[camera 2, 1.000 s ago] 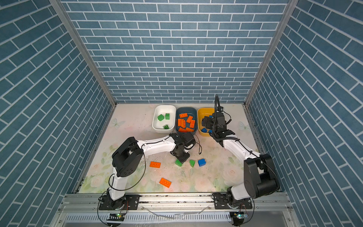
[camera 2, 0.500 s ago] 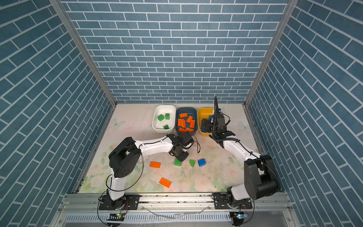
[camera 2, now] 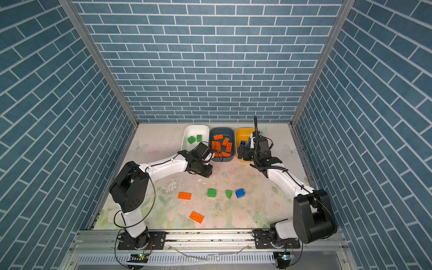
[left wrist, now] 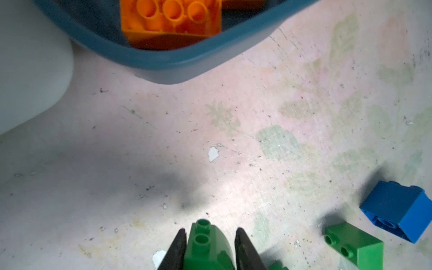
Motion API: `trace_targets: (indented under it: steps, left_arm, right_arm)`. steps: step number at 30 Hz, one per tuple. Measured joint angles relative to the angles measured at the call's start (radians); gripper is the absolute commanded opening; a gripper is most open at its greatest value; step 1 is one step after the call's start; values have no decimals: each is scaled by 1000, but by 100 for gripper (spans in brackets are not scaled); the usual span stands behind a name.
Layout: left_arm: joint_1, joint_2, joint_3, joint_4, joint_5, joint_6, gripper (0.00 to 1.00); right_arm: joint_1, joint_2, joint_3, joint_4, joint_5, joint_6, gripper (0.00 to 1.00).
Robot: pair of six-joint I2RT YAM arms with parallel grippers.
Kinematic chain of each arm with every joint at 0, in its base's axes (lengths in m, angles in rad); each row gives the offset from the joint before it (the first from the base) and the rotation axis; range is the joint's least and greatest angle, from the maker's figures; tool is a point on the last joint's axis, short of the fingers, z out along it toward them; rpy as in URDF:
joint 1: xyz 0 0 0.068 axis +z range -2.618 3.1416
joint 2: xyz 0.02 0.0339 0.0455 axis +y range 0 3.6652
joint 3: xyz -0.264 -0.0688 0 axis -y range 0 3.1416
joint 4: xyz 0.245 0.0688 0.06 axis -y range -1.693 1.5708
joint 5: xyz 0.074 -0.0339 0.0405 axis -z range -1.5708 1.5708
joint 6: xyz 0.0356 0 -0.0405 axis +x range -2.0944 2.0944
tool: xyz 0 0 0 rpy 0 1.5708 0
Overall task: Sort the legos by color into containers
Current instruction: 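Drop the green brick into the white tub while the right moves to the pile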
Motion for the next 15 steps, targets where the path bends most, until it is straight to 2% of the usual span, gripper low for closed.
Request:
trace_targets:
  steps: [7, 12, 15]
  left_arm:
    - [128, -50, 45, 23, 24, -29, 28]
    - [230, -35, 159, 58, -11, -55, 27]
    - [273, 23, 250, 76, -47, -82, 28]
  right_arm:
    - [47, -36, -25, -78, -102, -114, 99]
    - [149, -39, -24, -203, -154, -264, 99]
    - [198, -33, -22, -282, -172, -343, 98]
